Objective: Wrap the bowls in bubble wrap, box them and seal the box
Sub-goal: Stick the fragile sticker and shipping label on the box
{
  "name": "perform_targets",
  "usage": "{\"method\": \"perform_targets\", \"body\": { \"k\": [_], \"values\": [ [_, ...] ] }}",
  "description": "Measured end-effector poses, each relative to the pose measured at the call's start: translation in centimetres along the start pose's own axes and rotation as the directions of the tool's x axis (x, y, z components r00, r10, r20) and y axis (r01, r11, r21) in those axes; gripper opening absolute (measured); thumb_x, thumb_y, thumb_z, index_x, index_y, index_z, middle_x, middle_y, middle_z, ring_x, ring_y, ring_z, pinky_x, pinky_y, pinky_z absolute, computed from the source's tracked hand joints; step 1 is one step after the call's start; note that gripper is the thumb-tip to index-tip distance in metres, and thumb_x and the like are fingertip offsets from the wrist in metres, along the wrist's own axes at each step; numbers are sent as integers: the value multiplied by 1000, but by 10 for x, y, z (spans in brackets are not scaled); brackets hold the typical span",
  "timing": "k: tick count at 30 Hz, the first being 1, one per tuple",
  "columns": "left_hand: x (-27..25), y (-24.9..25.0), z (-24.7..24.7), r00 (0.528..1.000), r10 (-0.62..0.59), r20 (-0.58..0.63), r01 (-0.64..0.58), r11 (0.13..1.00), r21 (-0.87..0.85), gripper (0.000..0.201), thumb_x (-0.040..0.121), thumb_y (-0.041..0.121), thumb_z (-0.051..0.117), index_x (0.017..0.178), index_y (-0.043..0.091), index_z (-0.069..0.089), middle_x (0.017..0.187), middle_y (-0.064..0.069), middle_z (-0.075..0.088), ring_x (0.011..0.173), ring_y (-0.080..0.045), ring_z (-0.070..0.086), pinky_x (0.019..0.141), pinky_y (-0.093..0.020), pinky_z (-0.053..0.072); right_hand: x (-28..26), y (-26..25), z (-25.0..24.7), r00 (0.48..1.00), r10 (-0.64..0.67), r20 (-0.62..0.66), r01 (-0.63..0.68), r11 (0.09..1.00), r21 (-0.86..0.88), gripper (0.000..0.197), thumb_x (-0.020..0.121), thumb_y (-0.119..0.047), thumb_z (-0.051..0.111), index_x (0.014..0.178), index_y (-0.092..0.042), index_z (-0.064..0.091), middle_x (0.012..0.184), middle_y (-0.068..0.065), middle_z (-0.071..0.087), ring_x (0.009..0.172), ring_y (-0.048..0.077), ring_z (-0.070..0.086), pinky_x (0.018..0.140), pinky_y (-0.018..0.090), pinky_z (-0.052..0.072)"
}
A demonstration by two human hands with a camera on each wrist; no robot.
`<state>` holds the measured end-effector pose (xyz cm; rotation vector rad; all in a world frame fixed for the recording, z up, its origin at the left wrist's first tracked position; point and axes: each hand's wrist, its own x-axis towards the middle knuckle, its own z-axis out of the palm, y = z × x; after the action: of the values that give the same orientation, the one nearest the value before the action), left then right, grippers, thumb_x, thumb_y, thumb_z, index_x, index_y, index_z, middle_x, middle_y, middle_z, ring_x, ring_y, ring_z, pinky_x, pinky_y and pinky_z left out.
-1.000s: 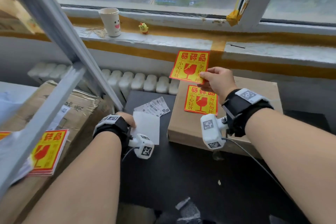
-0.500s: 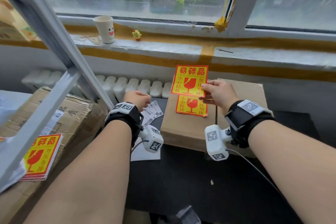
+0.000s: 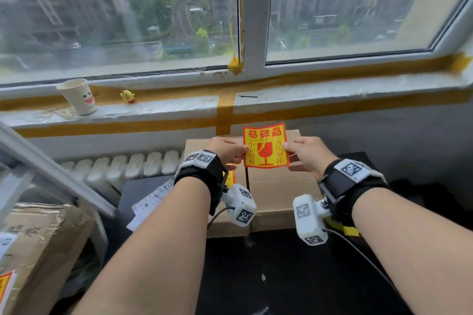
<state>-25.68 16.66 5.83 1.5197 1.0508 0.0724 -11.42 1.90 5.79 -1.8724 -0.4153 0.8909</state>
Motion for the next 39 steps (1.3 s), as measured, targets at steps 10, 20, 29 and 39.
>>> {"method": "perform_targets", "body": {
  "k": [10,20,29,39],
  "values": [
    [11,-13,35,994,78,-79,-56,967,248,12,81,24,76,79,16,67,73,-1,74,80,-15,72,77,-32,60,13,36,-13,987,4,-163,-34,983,-183,22,83,0,69,104,-5,64,80,16,67,63,23,66,61,35,59],
    [18,-16,48,988,136,-73,-97,915,392,15,81,20,77,82,15,63,77,1,72,73,-10,70,66,-27,57,23,45,-17,964,-170,-203,35,842,-538,8,87,-12,66,83,-17,62,89,-3,59,93,19,56,76,26,39],
    [22,-15,53,989,134,-57,-81,830,551,16,78,25,78,81,19,63,82,1,70,81,-16,67,75,-33,58,26,51,-14,969,-179,-172,34,781,-623,12,88,-12,63,80,-21,64,96,0,67,103,24,59,83,28,44],
    [24,-10,64,941,326,86,-248,495,833,60,72,42,81,126,28,58,123,-1,51,117,-21,47,98,-35,43,25,55,-15,974,-228,10,151,610,-778,46,79,-44,75,122,-41,60,119,2,43,117,23,41,96,37,42]
  ]
}}
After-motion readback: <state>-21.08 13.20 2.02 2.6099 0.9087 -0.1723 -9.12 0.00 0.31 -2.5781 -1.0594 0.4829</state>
